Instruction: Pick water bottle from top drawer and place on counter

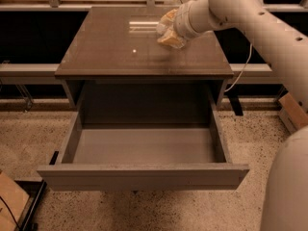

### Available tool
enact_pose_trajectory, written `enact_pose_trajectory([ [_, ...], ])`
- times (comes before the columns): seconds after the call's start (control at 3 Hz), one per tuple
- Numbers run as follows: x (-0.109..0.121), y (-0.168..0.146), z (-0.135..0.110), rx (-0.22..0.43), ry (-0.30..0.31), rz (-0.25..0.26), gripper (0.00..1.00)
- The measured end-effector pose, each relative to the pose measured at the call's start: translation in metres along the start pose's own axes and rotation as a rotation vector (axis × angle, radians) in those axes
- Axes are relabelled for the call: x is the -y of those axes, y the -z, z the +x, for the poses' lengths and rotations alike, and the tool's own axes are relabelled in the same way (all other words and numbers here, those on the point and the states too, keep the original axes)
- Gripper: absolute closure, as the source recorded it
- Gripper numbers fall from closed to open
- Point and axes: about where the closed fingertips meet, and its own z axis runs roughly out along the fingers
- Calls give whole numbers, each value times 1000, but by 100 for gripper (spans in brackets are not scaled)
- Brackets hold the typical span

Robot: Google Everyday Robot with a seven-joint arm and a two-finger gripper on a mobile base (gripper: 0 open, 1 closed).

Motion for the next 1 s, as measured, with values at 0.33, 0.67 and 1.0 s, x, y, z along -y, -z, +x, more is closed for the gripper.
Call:
enact_pose_trajectory([
  [0.33, -1, -5, 2, 2, 0, -3, 58],
  [0.67, -3, -8, 1, 4, 0, -8, 34],
  [1.0, -5, -10, 0, 6, 0, -12, 11],
])
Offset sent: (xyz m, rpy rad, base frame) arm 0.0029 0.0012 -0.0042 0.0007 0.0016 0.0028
